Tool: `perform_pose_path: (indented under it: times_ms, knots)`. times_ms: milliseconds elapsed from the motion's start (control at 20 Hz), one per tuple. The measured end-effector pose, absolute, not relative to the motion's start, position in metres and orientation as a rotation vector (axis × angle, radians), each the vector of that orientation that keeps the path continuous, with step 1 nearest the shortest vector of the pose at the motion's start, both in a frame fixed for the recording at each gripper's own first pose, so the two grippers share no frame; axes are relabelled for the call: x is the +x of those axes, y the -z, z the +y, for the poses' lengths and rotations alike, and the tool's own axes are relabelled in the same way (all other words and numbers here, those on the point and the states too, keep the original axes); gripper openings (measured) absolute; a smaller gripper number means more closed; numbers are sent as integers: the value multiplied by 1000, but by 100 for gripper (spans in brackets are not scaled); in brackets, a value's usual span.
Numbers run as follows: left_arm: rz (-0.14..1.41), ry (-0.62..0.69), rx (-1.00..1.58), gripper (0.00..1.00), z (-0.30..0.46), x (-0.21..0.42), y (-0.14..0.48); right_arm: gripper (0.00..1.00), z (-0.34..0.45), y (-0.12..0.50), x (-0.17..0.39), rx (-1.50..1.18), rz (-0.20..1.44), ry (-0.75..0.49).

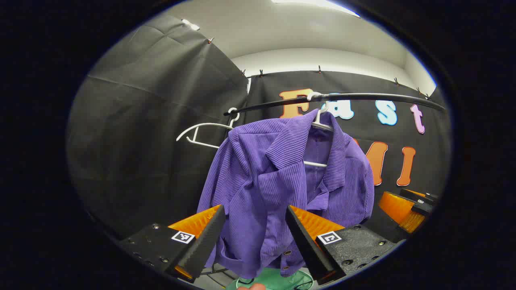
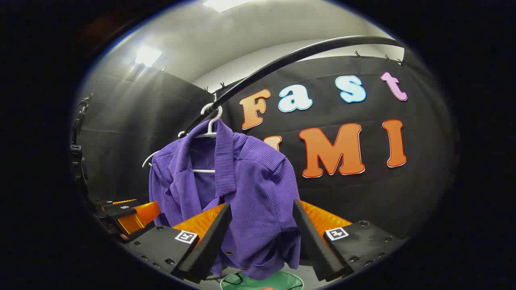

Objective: Grasp the clothes on the hanger with both hands and then place them into the laundry hamper below.

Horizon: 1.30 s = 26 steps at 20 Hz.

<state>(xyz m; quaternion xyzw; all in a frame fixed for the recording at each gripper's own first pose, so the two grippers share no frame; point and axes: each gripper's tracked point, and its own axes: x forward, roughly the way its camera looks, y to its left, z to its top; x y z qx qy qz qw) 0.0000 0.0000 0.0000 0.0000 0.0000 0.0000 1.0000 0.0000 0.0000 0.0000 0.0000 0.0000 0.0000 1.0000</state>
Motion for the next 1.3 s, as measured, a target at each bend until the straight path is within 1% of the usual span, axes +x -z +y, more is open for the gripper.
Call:
perform_pose_path:
  times_ms: [50, 100, 200, 250, 450, 900, 1000, 1200, 1300]
  knots:
    - [-1, -8, 0, 92, 1, -1, 0, 93, -1, 1, 0, 5, 5, -5]
    - [-1, -14, 0, 95, 1, -1, 0, 93, -2, 1, -1, 9, 6, -10]
    - [-2, -21, -3, 95, 2, -2, 1, 93, -3, 0, -3, 10, 1, -16]
    - [3, -26, -4, 92, 1, -4, 2, 93, -2, 0, -3, 10, 4, -22]
    - [11, -26, 2, 92, -4, -12, 3, 93, 4, 2, 0, 11, 10, -51]
    - [-3, -37, 0, 92, -1, -4, 3, 94, 12, 5, 6, 10, 8, -82]
    - [-10, -30, 0, 92, -1, -1, 2, 93, 21, 4, 10, 12, 1, -100]
    - [-13, -7, -19, 92, -3, 3, 3, 94, 55, 11, 23, 17, 3, -182]
    - [-7, -6, -23, 92, 0, 3, 4, 93, 66, 20, 35, 15, 17, -191]
